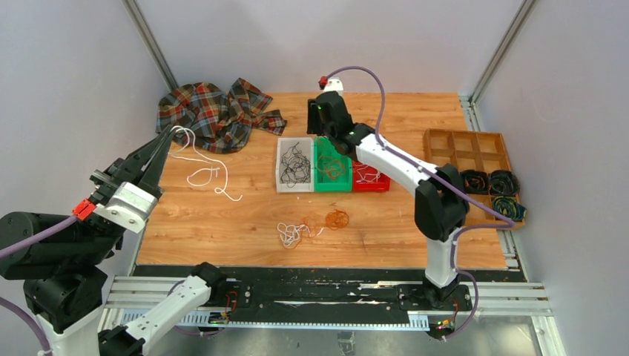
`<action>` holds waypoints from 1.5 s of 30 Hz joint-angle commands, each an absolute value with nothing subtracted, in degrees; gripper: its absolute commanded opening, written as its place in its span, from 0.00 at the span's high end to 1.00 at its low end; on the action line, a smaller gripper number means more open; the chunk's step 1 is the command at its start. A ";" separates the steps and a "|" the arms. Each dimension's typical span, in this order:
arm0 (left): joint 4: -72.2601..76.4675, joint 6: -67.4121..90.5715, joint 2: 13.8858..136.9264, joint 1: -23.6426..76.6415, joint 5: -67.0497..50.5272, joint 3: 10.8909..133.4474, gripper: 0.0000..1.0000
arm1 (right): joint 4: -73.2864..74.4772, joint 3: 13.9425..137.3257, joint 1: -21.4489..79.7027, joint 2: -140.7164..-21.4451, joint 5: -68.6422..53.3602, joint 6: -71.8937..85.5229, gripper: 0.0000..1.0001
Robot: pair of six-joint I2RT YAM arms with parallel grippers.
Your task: Untangle the cables
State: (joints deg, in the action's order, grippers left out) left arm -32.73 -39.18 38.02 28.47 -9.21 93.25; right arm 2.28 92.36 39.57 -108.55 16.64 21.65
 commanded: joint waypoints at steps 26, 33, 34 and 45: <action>-31.86 -40.72 37.51 28.74 -8.16 95.78 0.99 | 8.72 101.59 31.49 -120.04 4.32 24.96 0.72; -31.84 -40.78 37.53 28.74 -7.99 96.17 0.99 | 9.05 102.09 30.85 -119.90 2.04 27.90 0.80; -31.87 -40.77 37.53 28.74 -8.00 96.30 0.99 | 9.21 102.26 30.83 -120.07 1.50 28.28 0.77; -31.90 -40.68 37.49 28.74 -8.03 96.56 0.99 | 17.65 107.87 30.48 -123.45 11.75 27.78 0.53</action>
State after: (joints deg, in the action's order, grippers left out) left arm -32.82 -40.36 38.00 28.47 -8.60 96.07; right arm 14.50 104.99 31.07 -121.34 7.60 27.73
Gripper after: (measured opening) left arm 0.015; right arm 0.467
